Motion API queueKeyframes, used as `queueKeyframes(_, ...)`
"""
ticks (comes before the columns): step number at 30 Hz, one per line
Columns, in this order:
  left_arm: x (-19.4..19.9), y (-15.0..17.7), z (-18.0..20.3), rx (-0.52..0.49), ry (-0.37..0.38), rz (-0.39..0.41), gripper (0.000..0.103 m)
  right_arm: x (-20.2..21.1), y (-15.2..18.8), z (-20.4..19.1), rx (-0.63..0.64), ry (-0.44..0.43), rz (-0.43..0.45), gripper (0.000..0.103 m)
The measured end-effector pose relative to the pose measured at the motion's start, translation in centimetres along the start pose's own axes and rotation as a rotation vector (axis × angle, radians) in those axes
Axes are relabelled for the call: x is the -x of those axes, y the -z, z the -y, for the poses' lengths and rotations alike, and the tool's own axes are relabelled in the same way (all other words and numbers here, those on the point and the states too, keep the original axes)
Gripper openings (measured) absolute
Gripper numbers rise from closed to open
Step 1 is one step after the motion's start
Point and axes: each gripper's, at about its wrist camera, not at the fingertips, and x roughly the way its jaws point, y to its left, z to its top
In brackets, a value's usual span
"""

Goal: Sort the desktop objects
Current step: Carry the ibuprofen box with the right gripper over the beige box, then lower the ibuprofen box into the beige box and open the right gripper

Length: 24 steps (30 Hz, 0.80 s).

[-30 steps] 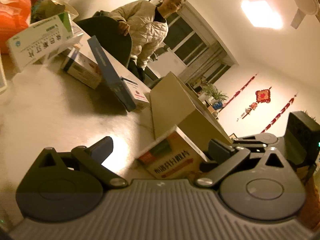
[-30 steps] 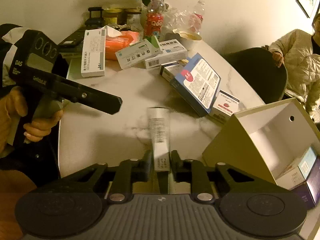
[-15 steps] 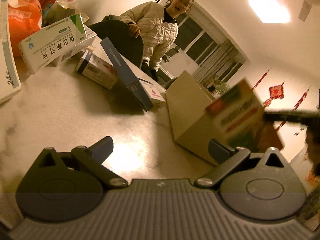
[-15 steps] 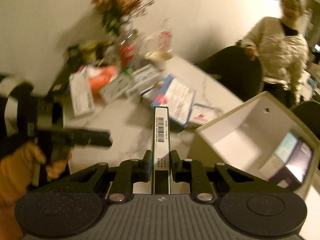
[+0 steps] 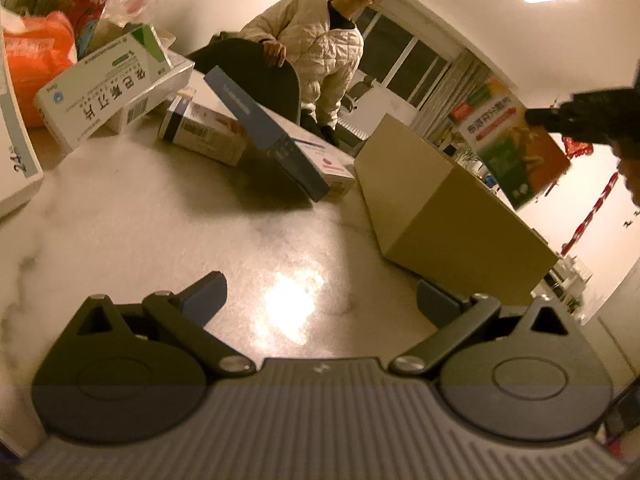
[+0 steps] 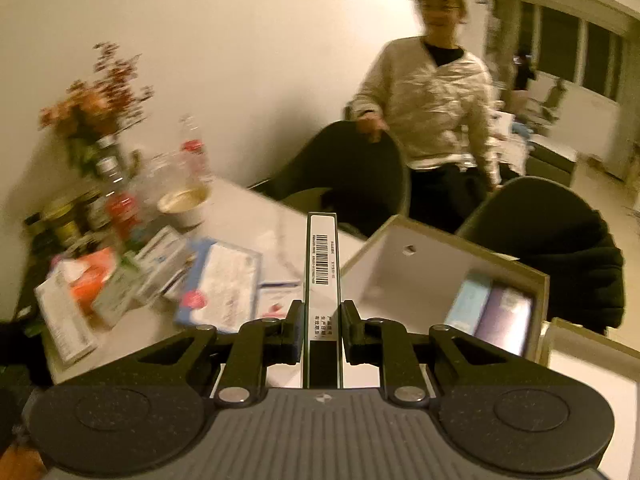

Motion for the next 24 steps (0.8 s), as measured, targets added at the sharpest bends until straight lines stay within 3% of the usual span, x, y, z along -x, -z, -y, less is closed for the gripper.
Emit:
queueKeyframes(11,0.0,0.6,1.3,-0.090,-0.043,0.013,0.103,-7.6,-1.5,3.0,-0.099,0.198,-0.043,0.021)
queueKeyframes(24,-0.2,0.5,1.1,-0.091,-0.031,-0.005,0.103,-16.5,-1.0,4.7,-0.170,0.416,-0.115,0.021)
